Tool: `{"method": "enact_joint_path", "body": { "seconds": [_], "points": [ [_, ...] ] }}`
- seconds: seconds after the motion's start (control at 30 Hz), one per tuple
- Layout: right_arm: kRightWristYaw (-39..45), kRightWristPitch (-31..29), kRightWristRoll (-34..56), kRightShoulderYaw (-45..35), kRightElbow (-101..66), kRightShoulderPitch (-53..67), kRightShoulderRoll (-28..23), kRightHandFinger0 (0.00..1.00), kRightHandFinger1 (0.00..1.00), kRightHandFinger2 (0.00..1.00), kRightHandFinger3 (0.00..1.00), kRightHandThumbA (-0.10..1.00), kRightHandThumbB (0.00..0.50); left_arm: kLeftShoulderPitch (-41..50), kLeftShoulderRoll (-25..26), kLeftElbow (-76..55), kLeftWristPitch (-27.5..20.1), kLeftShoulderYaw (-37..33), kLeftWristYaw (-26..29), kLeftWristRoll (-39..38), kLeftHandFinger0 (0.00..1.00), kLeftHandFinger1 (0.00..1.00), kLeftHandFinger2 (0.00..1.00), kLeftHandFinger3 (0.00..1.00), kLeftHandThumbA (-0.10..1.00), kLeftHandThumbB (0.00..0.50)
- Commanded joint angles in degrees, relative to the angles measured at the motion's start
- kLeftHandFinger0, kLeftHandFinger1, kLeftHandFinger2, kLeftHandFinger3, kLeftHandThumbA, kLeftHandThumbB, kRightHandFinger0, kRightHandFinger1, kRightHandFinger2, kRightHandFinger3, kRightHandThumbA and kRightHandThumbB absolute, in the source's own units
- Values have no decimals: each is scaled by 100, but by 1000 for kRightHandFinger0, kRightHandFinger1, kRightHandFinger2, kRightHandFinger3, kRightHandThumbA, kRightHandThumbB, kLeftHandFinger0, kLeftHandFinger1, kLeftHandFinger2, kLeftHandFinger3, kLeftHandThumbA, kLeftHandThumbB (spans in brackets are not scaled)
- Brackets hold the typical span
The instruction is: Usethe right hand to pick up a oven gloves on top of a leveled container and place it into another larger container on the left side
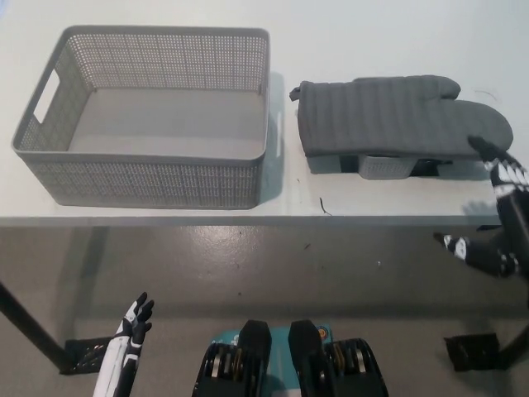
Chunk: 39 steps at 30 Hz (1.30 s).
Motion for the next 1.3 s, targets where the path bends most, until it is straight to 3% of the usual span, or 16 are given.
{"method": "enact_joint_path", "body": {
  "seconds": [0.0,0.23,0.33,0.9,1.03,1.1,1.27],
  "points": [
    [516,1470,-2476,529,596,-1357,-405,1000,1000,1000,1000,1000,287,-182,106,-407,-394,-23,74,109,1000,1000,1000,1000,1000,142],
    [483,1838,-2548,913,1625,-1942,-443,1000,1000,1000,1000,1000,319,-163,95,-413,-393,-32,68,170,1000,1000,1000,1000,1000,133],
    [368,1902,-2444,1071,2110,-2158,-435,1000,1000,1000,1000,1000,308,-156,110,-425,-393,-34,60,202,1000,1000,1000,1000,1000,123],
    [-301,1949,-2128,1559,3661,-2802,-538,1000,1000,1000,1000,1000,323,-157,123,-436,-393,-39,35,247,1000,1000,1000,1000,1000,86],
    [-529,1856,-1997,1560,3918,-2963,-467,1000,1000,1000,1000,1000,315,-164,116,-385,-394,-45,49,257,1000,1000,1000,1000,1000,102],
    [-899,1667,-1972,1581,4077,-3028,-424,1000,1000,1000,1000,1000,304,-169,120,-382,-394,-54,61,308,1000,1000,1000,1000,1000,99],
    [-3253,467,-1719,1470,4951,-3148,-160,1000,1000,1000,1000,1000,275,-184,104,-310,-394,-113,65,319,1000,1000,1000,1000,1000,106]
  ]
}}
